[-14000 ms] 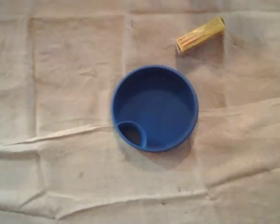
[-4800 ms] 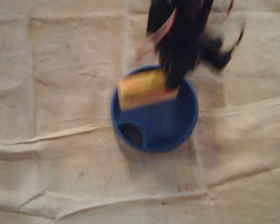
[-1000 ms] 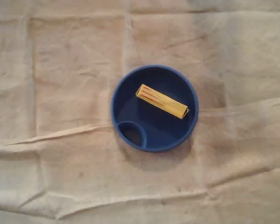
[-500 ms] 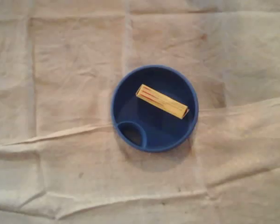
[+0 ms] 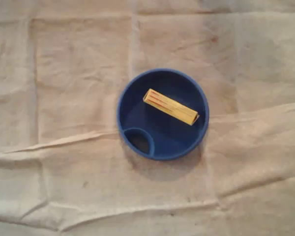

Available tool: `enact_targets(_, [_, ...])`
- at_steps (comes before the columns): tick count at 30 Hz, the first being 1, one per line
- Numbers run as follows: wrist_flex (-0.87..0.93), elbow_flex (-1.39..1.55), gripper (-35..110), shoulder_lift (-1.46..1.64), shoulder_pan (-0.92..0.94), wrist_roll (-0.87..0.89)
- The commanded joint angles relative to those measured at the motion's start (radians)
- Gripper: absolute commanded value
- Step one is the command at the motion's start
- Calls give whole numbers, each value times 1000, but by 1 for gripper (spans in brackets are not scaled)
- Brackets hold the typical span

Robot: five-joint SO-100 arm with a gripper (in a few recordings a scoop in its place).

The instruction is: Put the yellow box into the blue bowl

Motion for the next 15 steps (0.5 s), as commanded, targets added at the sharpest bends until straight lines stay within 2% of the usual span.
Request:
enact_targets(1, [2,12,0,38,-2,-2])
enact_targets(15, [2,64,0,161,-2,-3])
